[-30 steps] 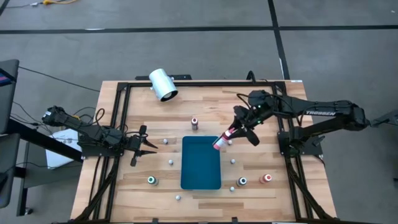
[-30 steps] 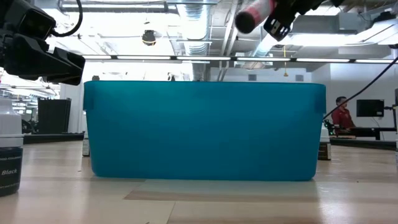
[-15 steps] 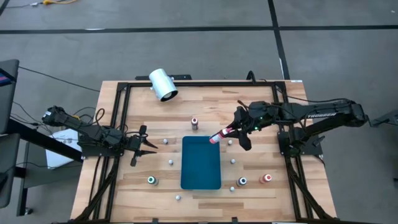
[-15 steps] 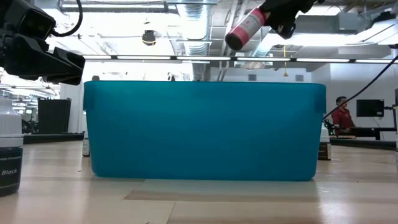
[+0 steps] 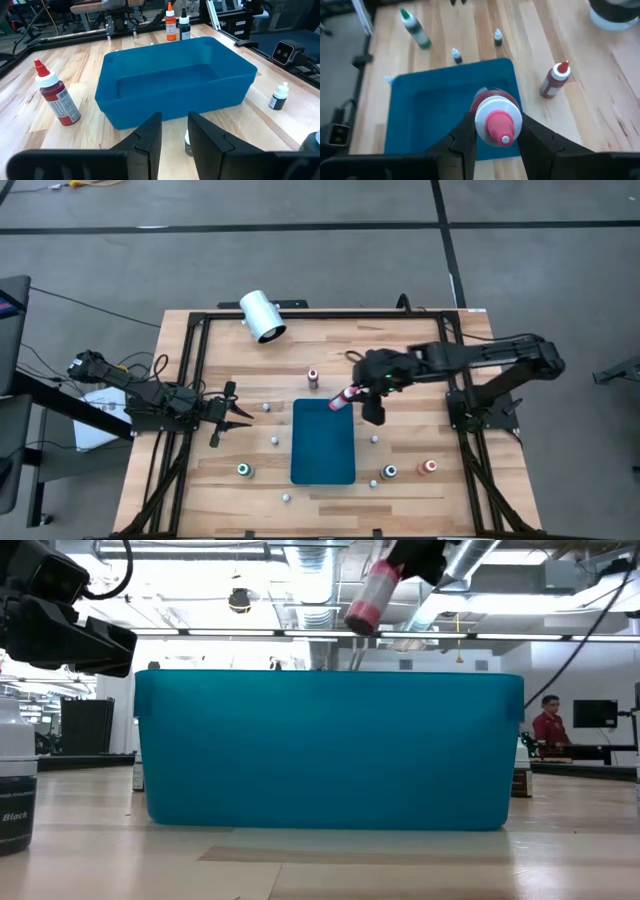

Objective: Pick & Place food coloring
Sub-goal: Put the big pink food coloring bottle into the blue container

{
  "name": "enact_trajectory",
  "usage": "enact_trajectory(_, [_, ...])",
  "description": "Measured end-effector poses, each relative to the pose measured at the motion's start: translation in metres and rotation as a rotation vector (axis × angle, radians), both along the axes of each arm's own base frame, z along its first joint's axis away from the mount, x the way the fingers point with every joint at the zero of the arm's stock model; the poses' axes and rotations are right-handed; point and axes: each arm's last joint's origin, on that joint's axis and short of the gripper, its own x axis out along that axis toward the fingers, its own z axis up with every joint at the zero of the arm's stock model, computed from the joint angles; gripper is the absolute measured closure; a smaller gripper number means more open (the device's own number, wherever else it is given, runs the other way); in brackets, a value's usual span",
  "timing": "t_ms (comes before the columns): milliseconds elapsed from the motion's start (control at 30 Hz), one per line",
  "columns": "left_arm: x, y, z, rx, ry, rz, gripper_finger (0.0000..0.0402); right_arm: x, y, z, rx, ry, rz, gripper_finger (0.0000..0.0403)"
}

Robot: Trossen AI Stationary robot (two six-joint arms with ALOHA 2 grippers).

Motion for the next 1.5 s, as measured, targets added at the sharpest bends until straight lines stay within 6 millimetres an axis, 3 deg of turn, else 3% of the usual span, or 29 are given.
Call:
enact_trajectory(233, [0.000, 0.000, 0.000, 0.000, 0.000, 0.000, 0.0314, 0.030, 0.002, -0.017, -0.028, 0.201, 0.012, 0.0291])
enact_trajectory(833, [0.000, 0.000, 0.000, -0.070, 0.007, 0.014, 0.0314, 0.075, 0.021, -0.109, -0.123, 0.483, 0.009, 0.0290])
enact_trajectory(1000, [0.000, 0.000, 0.000, -0.073, 0.007, 0.014, 0.0314, 0.081, 0.023, -0.120, -0.120, 0.488, -0.001, 0.0285])
enact_trajectory(1500, [0.000, 0.000, 0.000, -0.073, 0.010, 0.012, 0.0314, 0.078, 0.021, -0.124, -0.154, 0.500, -0.058, 0.0277])
